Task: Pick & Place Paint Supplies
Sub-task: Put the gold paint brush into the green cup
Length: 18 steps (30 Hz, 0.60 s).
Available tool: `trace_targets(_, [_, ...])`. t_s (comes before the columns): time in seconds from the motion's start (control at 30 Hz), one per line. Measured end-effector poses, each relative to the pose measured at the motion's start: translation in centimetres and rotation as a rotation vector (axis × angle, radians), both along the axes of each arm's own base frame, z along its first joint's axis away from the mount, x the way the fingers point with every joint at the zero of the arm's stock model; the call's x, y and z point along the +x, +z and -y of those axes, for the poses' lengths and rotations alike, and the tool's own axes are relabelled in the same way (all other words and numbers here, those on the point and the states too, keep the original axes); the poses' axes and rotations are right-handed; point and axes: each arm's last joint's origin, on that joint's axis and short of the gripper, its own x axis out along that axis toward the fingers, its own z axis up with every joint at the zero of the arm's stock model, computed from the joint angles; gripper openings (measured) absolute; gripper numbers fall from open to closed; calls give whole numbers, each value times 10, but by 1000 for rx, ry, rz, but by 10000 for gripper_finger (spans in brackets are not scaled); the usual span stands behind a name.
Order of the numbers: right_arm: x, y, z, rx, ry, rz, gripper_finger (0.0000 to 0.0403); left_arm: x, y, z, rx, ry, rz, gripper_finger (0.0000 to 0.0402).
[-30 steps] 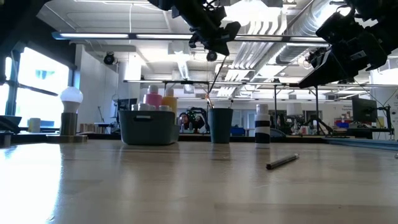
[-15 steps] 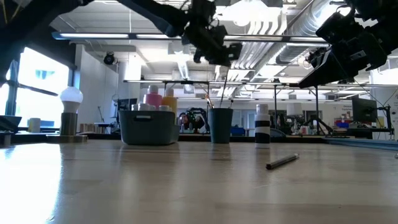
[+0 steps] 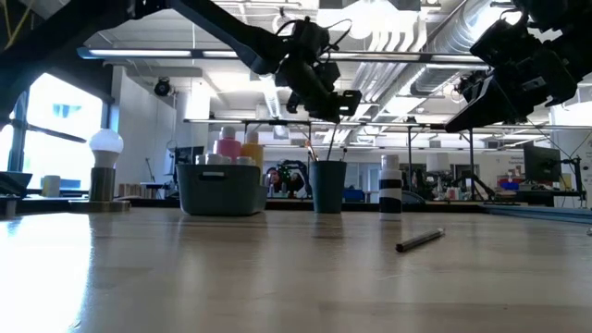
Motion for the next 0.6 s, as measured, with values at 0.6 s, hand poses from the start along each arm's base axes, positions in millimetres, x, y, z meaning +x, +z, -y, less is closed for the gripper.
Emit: trace_targets(0.6, [-1, -1, 0, 14, -9, -12, 2, 10, -40, -2, -69, 52, -72, 0])
